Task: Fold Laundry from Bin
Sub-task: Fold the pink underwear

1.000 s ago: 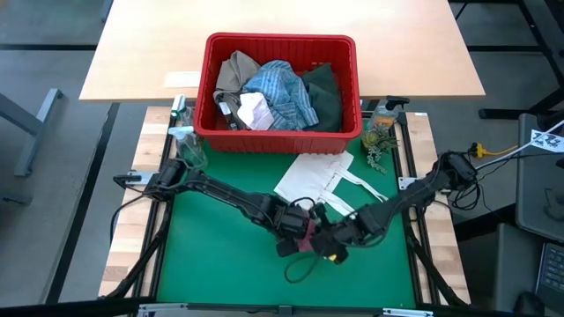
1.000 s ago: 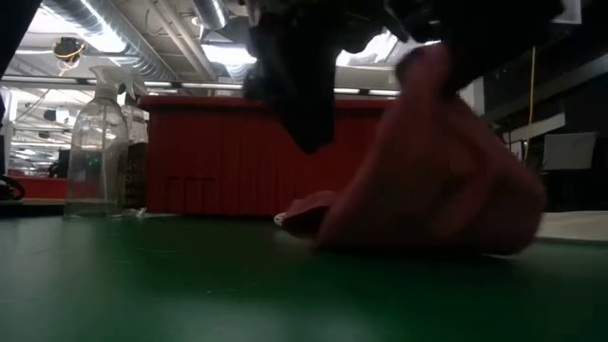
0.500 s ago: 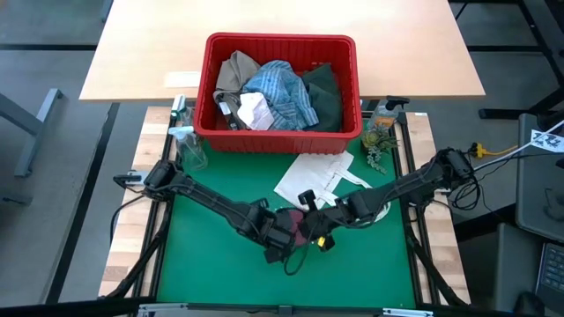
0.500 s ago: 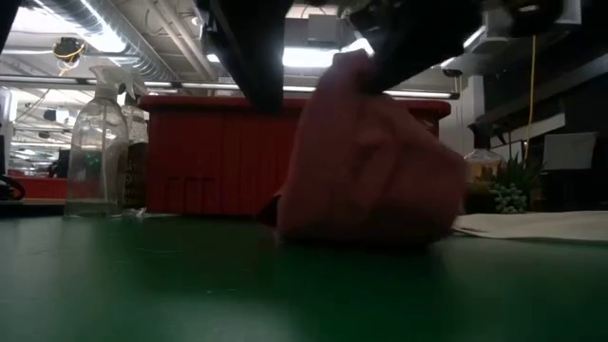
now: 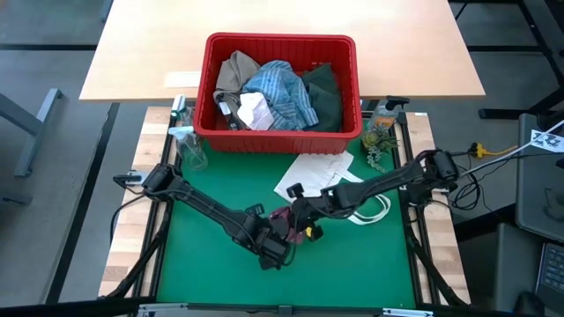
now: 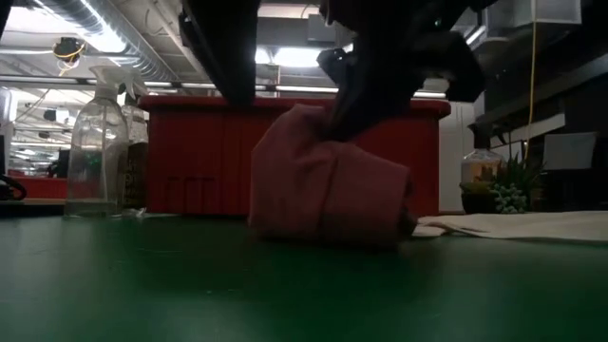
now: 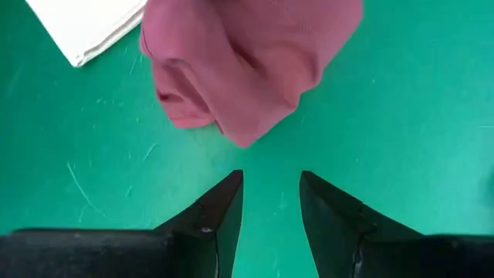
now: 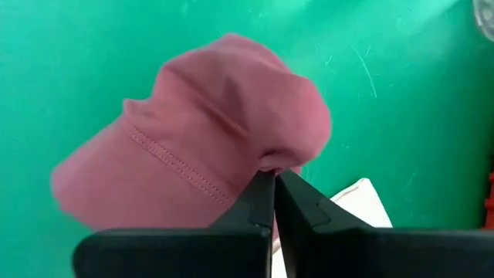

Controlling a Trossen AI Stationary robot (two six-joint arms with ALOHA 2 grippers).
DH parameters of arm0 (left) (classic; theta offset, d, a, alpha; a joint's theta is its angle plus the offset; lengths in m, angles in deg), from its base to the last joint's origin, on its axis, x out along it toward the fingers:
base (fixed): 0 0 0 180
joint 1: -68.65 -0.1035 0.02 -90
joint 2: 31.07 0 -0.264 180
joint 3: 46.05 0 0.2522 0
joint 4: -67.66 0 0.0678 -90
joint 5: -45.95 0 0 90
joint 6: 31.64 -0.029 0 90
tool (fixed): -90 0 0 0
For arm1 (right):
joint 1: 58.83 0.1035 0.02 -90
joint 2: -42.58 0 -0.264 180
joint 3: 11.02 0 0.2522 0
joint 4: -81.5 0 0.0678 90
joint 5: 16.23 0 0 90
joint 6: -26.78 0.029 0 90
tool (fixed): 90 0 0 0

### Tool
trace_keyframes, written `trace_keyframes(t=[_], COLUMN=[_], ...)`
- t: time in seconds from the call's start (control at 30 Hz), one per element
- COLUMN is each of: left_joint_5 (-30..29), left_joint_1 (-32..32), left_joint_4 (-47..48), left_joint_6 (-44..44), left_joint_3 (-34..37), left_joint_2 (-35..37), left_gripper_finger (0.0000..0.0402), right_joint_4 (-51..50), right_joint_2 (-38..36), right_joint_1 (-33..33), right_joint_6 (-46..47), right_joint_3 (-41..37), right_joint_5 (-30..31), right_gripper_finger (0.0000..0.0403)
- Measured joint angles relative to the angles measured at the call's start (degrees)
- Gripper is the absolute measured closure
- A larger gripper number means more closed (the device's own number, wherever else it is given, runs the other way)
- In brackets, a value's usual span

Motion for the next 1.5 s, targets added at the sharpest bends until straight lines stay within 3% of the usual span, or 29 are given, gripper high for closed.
trace_keyframes(t=[0.4,1.0,1.3,1.5], left_joint_5=[0.34,0.87,0.79,-4.54], left_joint_1=[0.05,1.38,-0.05,-2.75], left_joint_4=[0.90,0.99,1.09,7.17], left_joint_6=[1.81,2.49,3.34,3.97], left_joint_3=[0.00,0.00,0.00,-0.26], left_joint_2=[0.00,-0.04,-0.04,0.63], left_gripper_finger=[0.0276,0.0276,0.0276,0.0276], right_joint_4=[0.54,1.27,2.60,0.60], right_joint_2=[0.92,0.88,0.90,1.31], right_joint_1=[-0.29,-3.42,-2.74,-1.54], right_joint_6=[-3.31,-7.03,-6.49,-6.64], right_joint_3=[-0.02,-1.99,-2.16,-2.44], right_joint_5=[5.74,6.17,3.11,2.21], right_gripper_finger=[0.0398,0.0398,0.0398,0.0398])
